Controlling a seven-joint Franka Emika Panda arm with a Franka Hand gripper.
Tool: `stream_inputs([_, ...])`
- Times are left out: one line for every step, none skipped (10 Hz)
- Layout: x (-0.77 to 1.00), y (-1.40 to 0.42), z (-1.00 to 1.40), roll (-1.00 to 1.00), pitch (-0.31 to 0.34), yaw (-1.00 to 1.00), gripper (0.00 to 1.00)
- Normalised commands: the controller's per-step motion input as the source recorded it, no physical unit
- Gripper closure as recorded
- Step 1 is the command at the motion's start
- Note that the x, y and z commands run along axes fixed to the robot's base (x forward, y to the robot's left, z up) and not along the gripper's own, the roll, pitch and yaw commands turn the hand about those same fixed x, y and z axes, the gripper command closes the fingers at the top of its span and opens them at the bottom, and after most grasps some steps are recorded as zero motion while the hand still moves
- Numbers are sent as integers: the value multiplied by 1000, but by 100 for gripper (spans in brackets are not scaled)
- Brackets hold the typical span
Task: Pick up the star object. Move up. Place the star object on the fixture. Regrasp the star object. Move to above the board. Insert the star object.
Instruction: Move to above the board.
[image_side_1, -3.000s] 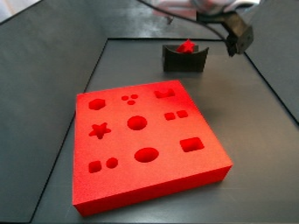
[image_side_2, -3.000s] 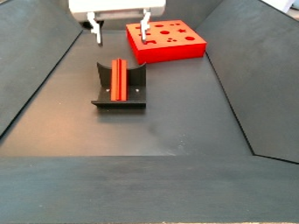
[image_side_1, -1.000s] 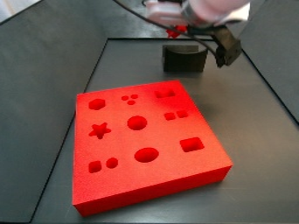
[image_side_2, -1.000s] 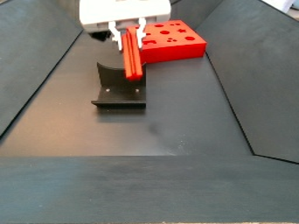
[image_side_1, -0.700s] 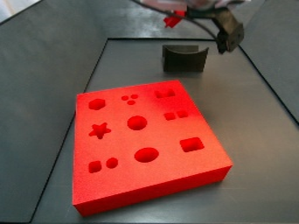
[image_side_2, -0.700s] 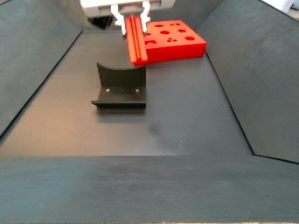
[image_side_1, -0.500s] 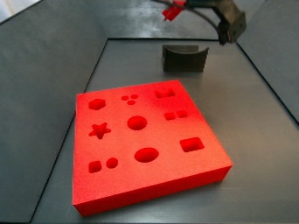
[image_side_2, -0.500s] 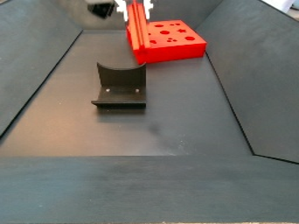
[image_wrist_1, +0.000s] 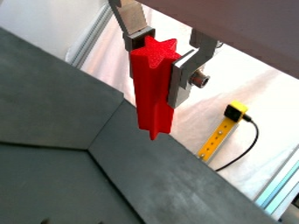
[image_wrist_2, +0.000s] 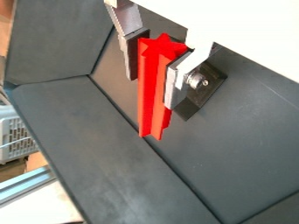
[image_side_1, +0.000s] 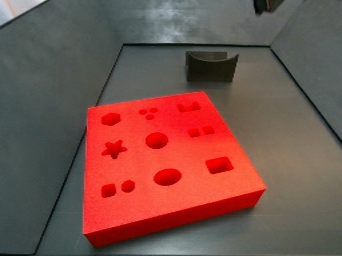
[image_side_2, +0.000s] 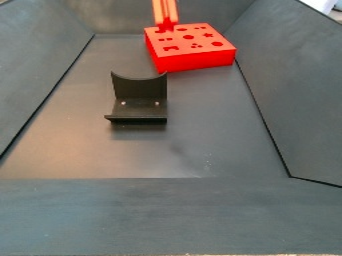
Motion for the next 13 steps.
stream_inputs([-65, -13, 664, -41, 68, -23, 100])
stream_inputs([-51, -11, 553, -42, 80, -17, 100])
stream_inputs([-33, -12, 319, -49, 93, 3, 100])
stream_inputs([-311, -1000, 222, -1000, -74, -90, 100])
stream_inputs([-306, -1000, 202, -1000, -81, -87, 100])
stream_inputs([-323, -1000, 219, -1000, -86, -91, 100])
stream_inputs([-336, -1000, 215, -1000, -83, -98, 100])
stream_inputs([-350, -1000, 218, -1000, -83, -107, 100])
stream_inputs([-363, -1000, 222, -1000, -81, -113, 100])
stream_inputs([-380, -1000, 224, -1000, -77, -118, 100])
stream_inputs([-413, -1000, 233, -1000, -72, -122, 100])
stream_inputs([-389, -887, 214, -1000, -72, -125, 100])
stream_inputs([-249, -458, 110, -1000, -68, -125, 100])
